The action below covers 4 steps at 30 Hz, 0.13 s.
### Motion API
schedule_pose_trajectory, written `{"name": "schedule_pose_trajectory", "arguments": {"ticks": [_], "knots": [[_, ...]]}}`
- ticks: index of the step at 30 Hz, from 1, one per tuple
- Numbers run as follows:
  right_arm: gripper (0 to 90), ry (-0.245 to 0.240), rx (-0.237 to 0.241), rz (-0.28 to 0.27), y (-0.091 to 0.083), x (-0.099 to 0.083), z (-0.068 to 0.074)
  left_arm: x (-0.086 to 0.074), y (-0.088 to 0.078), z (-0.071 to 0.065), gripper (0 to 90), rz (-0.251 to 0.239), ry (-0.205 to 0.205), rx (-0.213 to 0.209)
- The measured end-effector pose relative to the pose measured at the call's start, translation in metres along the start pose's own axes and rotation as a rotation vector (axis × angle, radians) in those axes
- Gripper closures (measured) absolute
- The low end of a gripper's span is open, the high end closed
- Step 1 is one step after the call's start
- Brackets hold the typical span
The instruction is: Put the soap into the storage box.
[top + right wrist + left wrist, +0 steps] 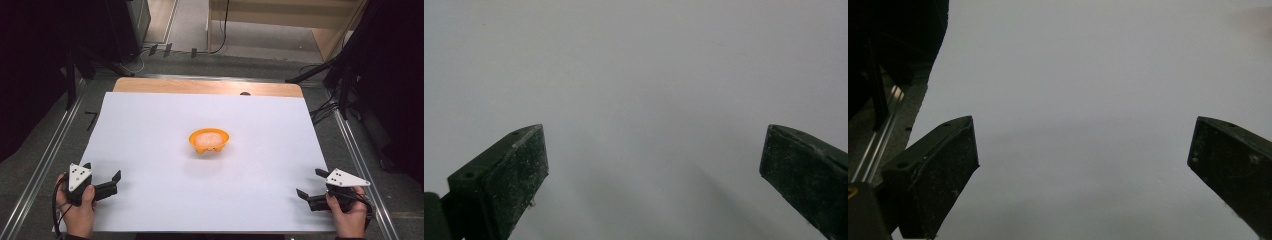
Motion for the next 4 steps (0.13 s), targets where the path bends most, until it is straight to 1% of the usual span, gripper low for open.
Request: {"name": "schedule_pose_trajectory", "arguments": {"ticks": [4], "knots": [[0.0,0.004,0.000,-0.001,0.0007,-0.0010,-0.0005,-0.0001,0.0003,0.0000,0.3,0.003,-0.003,-0.001]]}}
Point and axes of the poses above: each handheld gripper's, and its own axes: y roughly forward along the jaws, x roughly out of its top, z roughly to its left, the point moved 8 cm from there along y, roughly forward along the jaws, and after that the axes turned 1 degree about z, right-handed, at the moved point
